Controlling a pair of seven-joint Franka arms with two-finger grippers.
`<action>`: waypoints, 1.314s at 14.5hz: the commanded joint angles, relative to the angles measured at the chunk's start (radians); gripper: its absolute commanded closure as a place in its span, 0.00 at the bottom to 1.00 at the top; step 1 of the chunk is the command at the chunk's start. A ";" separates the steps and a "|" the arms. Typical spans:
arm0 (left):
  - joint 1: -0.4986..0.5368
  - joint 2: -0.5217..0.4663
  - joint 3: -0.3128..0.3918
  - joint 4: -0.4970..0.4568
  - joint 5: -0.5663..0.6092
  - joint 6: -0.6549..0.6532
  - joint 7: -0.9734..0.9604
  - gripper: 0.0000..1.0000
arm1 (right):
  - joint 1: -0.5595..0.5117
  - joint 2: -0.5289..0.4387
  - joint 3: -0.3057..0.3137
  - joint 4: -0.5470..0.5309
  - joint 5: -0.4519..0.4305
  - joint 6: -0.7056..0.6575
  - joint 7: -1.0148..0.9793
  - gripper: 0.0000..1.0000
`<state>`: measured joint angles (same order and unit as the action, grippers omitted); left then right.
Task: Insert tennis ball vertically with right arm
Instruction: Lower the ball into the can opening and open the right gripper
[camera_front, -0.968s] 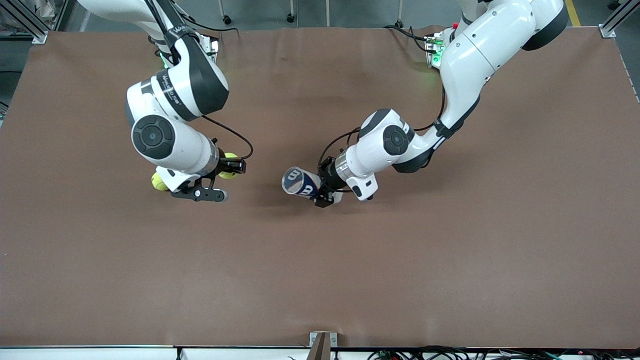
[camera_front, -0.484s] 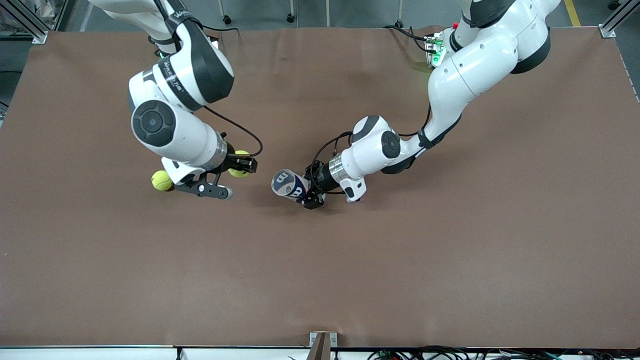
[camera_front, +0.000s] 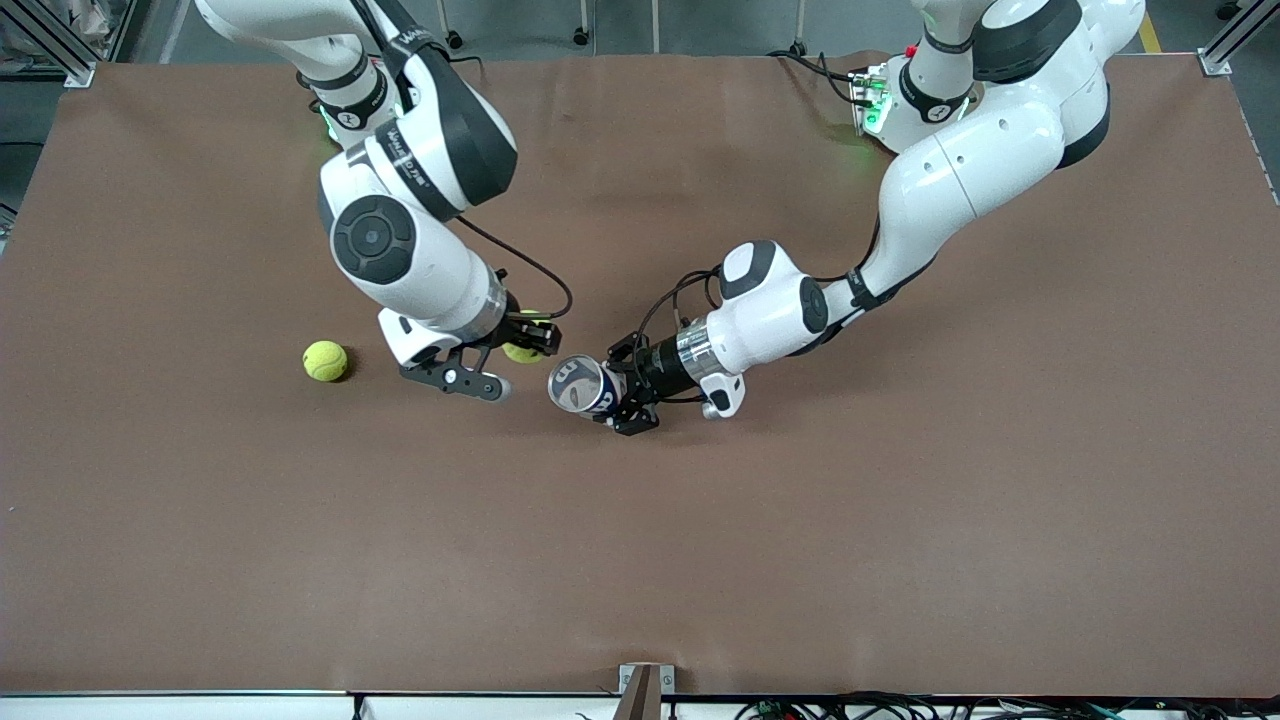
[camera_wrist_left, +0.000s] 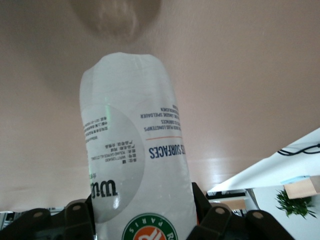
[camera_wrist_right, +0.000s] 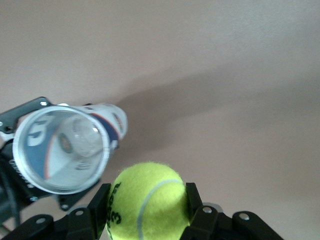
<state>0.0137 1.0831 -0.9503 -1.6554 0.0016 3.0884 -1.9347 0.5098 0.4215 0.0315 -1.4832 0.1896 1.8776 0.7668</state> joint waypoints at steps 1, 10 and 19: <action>-0.020 0.060 -0.027 0.023 -0.011 0.076 0.028 0.32 | 0.009 0.037 -0.004 0.089 0.019 -0.012 0.029 0.58; -0.107 0.109 -0.019 0.055 -0.005 0.209 0.040 0.32 | -0.004 0.042 -0.007 0.095 0.010 -0.012 0.026 0.58; -0.113 0.129 -0.018 0.052 0.023 0.220 0.042 0.32 | -0.007 0.065 -0.012 0.093 0.005 0.026 0.026 0.57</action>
<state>-0.0941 1.1950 -0.9594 -1.6214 0.0101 3.2938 -1.9051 0.5118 0.4799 0.0153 -1.4067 0.1896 1.9057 0.7816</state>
